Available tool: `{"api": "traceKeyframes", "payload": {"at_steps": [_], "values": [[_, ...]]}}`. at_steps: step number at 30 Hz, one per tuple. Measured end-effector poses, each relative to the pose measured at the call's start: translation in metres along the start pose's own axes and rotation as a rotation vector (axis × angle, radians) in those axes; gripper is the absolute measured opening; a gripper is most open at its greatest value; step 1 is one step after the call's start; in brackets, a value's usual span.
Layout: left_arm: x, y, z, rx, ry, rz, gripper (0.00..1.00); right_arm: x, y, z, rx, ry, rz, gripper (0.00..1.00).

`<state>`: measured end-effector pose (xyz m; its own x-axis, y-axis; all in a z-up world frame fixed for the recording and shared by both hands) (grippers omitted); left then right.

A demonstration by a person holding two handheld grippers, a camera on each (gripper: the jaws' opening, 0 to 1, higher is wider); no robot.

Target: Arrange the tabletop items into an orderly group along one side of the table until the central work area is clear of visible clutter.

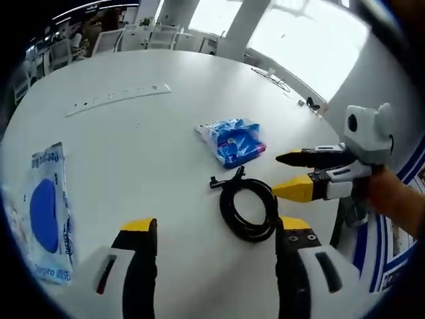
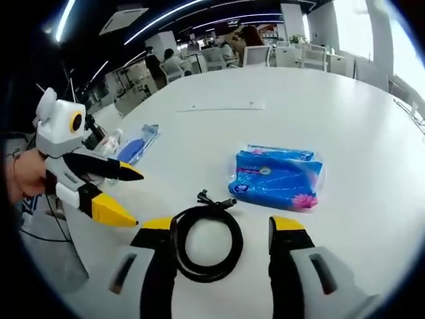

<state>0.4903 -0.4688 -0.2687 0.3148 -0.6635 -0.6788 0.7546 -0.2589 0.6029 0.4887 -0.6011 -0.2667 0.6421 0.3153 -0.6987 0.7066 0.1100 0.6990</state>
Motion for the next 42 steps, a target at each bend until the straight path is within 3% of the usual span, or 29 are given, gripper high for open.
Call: {"api": "traceKeyframes", "payload": {"at_steps": [26,42], "values": [[-0.054,-0.006,-0.02,-0.061,0.071,0.09,0.78,-0.005,0.027,-0.037,-0.077,0.071,0.045,0.61],[-0.094,-0.014,-0.04,-0.127,0.137,0.162,0.78,0.008,0.066,-0.081,-0.184,0.147,0.072,0.61]]}}
Point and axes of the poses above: the point that each gripper's makers call its tool centre point, and the gripper's own axes: x roughly forward along the fingers, z roughly to its right, y roughly out of its top, the point moved 2 cm from there along -x, roughly backward along the fingers, and after that the axes turned 5 degrees about -y, right-handed, at the moved point
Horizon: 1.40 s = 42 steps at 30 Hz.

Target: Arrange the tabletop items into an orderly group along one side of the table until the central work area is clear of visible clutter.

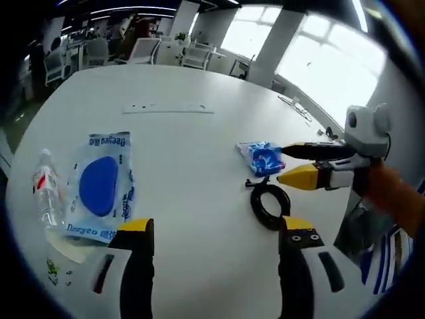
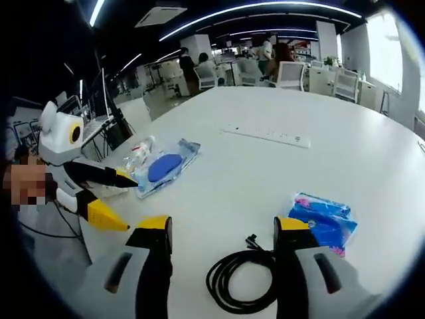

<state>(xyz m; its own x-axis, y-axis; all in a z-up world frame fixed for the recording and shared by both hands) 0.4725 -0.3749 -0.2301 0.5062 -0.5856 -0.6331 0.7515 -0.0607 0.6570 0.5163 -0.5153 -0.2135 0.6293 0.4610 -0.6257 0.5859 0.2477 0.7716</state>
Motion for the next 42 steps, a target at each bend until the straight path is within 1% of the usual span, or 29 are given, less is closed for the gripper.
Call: {"api": "traceKeyframes", "payload": {"at_steps": [10,16,24,28,32,38,40,42], "values": [[-0.02,-0.005,-0.016,-0.046,0.042,0.033,0.77,0.02,0.032,-0.022,-0.086,0.06,0.011,0.6],[-0.033,-0.006,-0.027,-0.08,0.076,0.066,0.77,0.039,0.054,-0.036,-0.16,0.108,0.005,0.59],[-0.044,-0.009,-0.037,-0.109,0.108,0.086,0.77,0.065,0.079,-0.057,-0.235,0.172,0.005,0.59],[-0.047,-0.012,-0.042,-0.14,0.124,0.102,0.76,0.074,0.089,-0.068,-0.273,0.198,0.004,0.59],[-0.05,-0.016,-0.046,-0.159,0.147,0.113,0.75,0.089,0.099,-0.079,-0.317,0.228,-0.003,0.58],[-0.05,-0.02,-0.05,-0.196,0.162,0.131,0.73,0.105,0.108,-0.087,-0.357,0.26,-0.008,0.58],[-0.049,-0.021,-0.051,-0.219,0.162,0.137,0.72,0.114,0.112,-0.089,-0.377,0.274,-0.01,0.58],[-0.048,-0.021,-0.052,-0.222,0.17,0.147,0.72,0.121,0.113,-0.091,-0.393,0.281,-0.02,0.58]]}}
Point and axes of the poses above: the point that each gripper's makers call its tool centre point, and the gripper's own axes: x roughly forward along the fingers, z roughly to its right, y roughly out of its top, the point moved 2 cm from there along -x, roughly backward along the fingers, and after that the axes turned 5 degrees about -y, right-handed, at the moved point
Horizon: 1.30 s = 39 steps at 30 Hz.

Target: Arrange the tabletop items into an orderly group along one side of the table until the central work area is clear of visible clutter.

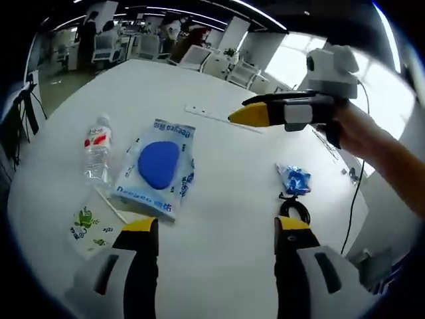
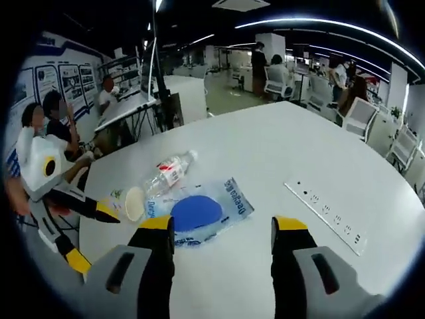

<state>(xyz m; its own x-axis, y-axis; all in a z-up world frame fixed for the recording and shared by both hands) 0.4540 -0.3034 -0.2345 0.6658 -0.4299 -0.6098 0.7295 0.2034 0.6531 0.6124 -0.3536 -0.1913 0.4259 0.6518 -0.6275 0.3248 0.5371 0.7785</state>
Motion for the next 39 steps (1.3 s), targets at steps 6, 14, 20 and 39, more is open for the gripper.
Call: {"api": "traceKeyframes", "payload": {"at_steps": [6,14,20,39], "values": [[0.004,-0.005,-0.01,-0.052,0.028,0.016,0.68,0.016,0.01,-0.001,-0.041,0.03,-0.007,0.57],[0.01,-0.015,-0.015,-0.12,0.039,0.04,0.64,0.045,0.019,0.0,-0.105,0.072,-0.035,0.57],[0.015,-0.019,-0.021,-0.183,0.054,0.068,0.63,0.064,0.021,-0.005,-0.129,0.098,-0.053,0.56],[0.03,-0.021,-0.047,-0.419,0.114,0.188,0.53,0.116,0.017,0.002,-0.162,0.144,-0.11,0.52]]}}
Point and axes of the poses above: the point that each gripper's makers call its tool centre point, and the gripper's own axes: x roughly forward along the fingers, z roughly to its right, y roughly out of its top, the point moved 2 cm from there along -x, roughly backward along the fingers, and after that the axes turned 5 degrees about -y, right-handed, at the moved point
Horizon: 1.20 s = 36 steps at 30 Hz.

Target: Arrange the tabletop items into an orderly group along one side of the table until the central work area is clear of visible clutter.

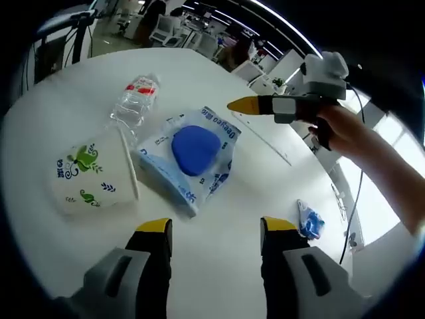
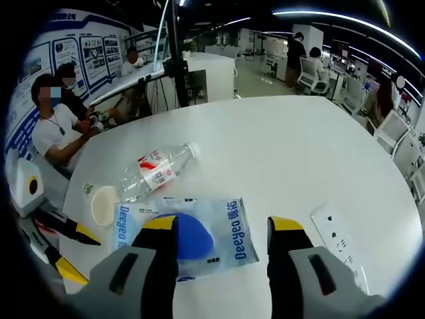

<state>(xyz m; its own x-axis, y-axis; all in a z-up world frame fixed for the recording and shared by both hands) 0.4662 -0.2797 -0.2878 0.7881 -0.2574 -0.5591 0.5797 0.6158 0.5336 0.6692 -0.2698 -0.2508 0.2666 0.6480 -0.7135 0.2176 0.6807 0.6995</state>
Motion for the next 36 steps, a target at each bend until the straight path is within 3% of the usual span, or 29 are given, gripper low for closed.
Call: {"api": "traceKeyframes", "payload": {"at_steps": [3,20,31,36], "values": [[0.003,-0.003,-0.007,-0.029,0.017,0.007,0.48,0.001,0.001,0.003,0.001,0.006,-0.011,0.52],[0.014,-0.001,-0.012,-0.16,0.027,0.081,0.42,0.046,-0.007,0.017,0.004,0.045,-0.055,0.43],[0.024,0.001,-0.013,-0.223,0.041,0.12,0.4,0.051,-0.015,0.012,0.027,0.072,-0.086,0.37],[0.026,0.005,-0.02,-0.247,0.064,0.147,0.34,0.058,-0.016,0.015,0.034,0.083,-0.086,0.34]]}}
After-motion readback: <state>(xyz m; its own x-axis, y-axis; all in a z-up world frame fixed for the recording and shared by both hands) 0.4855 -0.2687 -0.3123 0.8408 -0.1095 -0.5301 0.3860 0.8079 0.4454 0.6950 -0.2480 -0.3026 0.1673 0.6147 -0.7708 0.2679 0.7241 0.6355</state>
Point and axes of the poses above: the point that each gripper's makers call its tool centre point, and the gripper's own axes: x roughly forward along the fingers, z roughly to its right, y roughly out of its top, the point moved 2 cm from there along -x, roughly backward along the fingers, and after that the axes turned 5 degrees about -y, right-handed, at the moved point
